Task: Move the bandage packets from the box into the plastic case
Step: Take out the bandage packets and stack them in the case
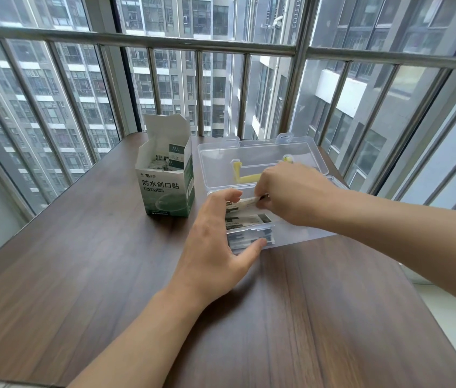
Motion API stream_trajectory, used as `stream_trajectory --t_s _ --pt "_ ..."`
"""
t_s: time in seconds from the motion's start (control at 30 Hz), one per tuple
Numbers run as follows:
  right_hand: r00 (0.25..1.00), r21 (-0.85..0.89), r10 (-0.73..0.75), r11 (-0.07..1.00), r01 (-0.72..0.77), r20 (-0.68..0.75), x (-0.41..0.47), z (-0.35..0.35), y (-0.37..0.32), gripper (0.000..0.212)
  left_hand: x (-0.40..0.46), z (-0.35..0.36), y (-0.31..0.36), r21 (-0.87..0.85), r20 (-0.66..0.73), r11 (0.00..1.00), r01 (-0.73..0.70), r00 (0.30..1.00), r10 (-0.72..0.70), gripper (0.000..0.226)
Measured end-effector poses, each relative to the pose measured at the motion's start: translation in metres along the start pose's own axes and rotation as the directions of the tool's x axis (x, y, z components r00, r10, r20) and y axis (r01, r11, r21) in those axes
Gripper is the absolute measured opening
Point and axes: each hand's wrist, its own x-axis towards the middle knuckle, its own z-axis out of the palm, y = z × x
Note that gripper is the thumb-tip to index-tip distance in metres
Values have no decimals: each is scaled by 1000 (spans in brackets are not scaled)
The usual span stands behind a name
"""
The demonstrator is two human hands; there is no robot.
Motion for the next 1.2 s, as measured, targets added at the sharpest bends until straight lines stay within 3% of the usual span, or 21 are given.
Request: stream_trajectory --t_s 0.07,0.13,0.2,0.3,0.43,0.67,0.8,0.93,1.07,1.2 --pt "999 72 -34 997 35 -12 -3 -7 7 21 0 -1 0 8 5 1000 -7 1000 7 74" --pt "999 251 -28 968 20 28 -4 -14 11 21 1 -1 0 36 22 999 -12 1000 12 81" --pt "994 432 1 900 -49 111 -1 -15 14 18 1 -1 -1 64 44 998 3 999 -6 85" --pt "944 544 43 808 -226 328 8 -12 18 23 0 0 -2 91 60 996 12 998 -18 86" --pt "824 579 54 685 -442 565 16 -10 18 19 1 -1 -2 103 63 995 -8 998 1 77" --pt "677 489 94 620 -613 730 20 -7 21 12 1 0 -3 110 53 994 -13 999 7 59" --pt "602 513 60 460 -725 796 18 -5 25 16 1 1 -3 106 38 994 -22 999 18 56" --pt "621 560 86 351 -750 779 18 -3 19 19 1 1 -3 94 33 995 -26 999 23 56" --pt "732 616 238 414 -671 638 11 -5 7 31 1 0 -3 87 36 996 -19 999 16 56" --pt "796 662 269 447 -602 542 5 -11 5 43 2 1 -4 92 28 995 -34 999 32 57"
